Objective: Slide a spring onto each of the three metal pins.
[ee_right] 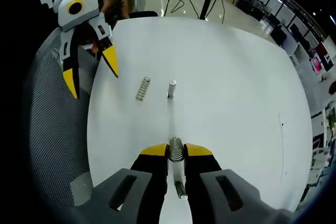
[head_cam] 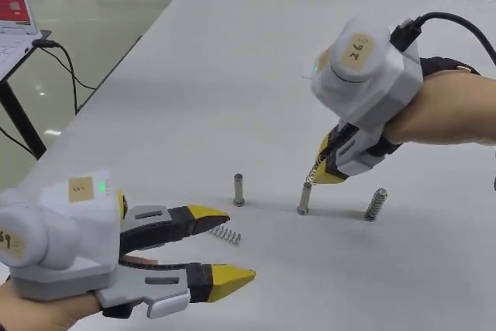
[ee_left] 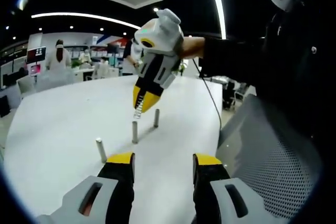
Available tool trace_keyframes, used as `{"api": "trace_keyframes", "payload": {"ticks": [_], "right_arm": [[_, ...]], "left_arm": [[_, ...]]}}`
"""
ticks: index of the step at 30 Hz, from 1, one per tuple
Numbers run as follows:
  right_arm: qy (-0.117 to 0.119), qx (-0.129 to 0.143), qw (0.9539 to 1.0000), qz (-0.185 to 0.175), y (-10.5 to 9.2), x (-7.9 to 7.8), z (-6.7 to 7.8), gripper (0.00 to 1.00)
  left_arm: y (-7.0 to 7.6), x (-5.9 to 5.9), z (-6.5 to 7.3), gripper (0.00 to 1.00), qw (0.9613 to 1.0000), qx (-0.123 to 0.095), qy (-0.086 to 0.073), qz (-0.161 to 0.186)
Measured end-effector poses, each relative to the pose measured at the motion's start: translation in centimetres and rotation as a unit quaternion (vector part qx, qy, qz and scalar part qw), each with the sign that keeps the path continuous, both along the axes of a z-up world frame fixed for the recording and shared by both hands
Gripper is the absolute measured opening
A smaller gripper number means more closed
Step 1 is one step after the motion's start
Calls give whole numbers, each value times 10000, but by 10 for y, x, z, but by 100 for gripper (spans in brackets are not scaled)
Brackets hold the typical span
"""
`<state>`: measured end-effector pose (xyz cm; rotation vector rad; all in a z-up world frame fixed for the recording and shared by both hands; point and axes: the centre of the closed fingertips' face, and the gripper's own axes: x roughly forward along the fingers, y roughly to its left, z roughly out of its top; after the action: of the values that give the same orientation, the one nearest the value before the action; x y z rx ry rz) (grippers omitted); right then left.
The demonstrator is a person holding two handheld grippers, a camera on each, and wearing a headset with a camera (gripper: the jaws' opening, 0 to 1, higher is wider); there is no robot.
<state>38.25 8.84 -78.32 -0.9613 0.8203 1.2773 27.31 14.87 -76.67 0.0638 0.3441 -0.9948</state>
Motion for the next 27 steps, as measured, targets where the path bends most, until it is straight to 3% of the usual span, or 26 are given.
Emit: {"api": "trace_keyframes", "payload": {"ticks": [27], "right_arm": [[284,-335,9990,53,4,1,-28,8]], "left_arm": [[1,0,-4,37,10000,35,41,-61]]}}
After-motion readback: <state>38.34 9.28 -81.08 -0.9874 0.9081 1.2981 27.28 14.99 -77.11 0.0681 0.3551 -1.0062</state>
